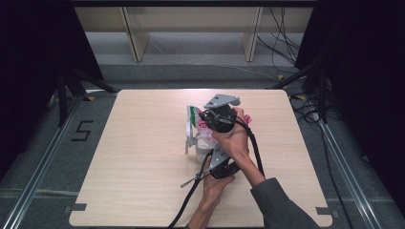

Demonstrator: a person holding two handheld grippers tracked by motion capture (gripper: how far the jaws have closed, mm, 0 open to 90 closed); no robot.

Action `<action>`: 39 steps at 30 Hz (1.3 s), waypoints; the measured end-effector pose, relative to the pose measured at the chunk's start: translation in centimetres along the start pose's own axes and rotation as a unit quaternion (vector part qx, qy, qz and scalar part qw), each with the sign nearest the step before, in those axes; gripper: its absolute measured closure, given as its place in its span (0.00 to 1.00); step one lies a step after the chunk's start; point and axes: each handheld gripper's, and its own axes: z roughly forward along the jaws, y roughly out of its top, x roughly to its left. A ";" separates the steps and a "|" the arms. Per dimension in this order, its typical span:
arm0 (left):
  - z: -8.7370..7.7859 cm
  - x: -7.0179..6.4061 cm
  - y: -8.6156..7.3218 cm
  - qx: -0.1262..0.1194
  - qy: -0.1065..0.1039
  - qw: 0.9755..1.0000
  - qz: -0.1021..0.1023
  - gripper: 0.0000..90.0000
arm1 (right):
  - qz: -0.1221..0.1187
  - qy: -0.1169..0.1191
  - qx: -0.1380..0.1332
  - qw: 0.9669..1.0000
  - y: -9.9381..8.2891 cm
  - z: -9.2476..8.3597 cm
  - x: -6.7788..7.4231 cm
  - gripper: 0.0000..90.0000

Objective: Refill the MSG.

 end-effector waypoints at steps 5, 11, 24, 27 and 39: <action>-0.2 0.0 0.2 -0.004 0.001 1.000 0.003 0.83 | 0.001 -0.002 -0.017 1.000 0.1 -0.1 0.0 1.00; 0.0 0.0 0.0 -0.005 -0.004 1.000 0.003 0.83 | -0.003 0.000 0.000 1.000 -0.2 0.1 0.1 1.00; 0.1 0.0 -0.1 0.000 -0.002 1.000 0.004 0.83 | 0.001 0.002 -0.011 1.000 -0.2 -0.4 -0.3 1.00; -0.1 0.0 -0.2 0.010 0.004 1.000 0.007 0.83 | 0.007 0.003 -0.020 1.000 -0.2 -0.7 -0.4 1.00; -0.6 0.7 -0.3 0.044 0.012 0.999 0.029 0.81 | 0.035 0.011 -0.062 0.997 -0.8 -2.7 -1.6 1.00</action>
